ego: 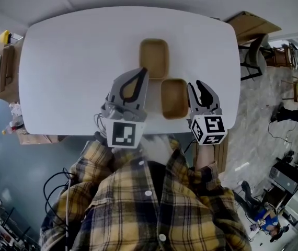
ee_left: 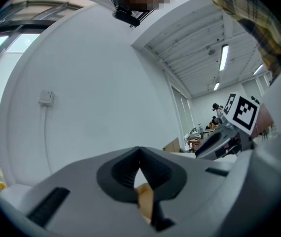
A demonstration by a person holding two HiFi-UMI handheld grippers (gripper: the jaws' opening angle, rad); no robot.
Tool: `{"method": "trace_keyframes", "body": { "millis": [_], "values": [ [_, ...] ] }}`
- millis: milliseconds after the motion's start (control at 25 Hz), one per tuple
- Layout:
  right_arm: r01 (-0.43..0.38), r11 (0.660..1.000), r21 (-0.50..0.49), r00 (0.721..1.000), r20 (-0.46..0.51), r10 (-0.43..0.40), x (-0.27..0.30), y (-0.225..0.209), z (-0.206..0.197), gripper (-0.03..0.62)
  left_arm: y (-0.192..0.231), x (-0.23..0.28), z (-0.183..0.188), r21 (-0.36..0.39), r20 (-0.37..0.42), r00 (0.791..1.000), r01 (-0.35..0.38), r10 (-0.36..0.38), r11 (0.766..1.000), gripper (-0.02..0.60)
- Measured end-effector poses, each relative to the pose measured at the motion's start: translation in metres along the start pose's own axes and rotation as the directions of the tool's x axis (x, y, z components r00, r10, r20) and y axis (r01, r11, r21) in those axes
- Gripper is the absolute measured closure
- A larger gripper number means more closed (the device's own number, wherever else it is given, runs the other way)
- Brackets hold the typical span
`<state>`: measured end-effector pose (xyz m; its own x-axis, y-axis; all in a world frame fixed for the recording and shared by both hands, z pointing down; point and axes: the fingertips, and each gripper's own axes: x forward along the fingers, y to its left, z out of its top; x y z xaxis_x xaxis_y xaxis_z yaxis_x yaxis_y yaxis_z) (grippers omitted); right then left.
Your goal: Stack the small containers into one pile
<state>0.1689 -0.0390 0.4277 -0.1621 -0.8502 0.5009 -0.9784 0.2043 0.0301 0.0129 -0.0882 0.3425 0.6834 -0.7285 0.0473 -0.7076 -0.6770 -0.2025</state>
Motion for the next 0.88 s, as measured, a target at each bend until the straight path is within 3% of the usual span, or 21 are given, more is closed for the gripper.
{"method": "trace_keyframes", "body": {
  "millis": [280,880],
  "values": [
    [-0.015,0.994,0.112,0.986,-0.162,0.033,0.011,-0.011,-0.052,0.487,0.000,0.003,-0.006,0.001,-0.012,1.000,-0.005,0.005,1.000,0.563],
    [-0.071,0.992,0.101,0.933,-0.345,0.102,0.026,-0.009,-0.118,0.487,-0.014,0.011,-0.008,0.002,-0.040,0.999,-0.017,0.017,1.000,0.563]
  ]
}}
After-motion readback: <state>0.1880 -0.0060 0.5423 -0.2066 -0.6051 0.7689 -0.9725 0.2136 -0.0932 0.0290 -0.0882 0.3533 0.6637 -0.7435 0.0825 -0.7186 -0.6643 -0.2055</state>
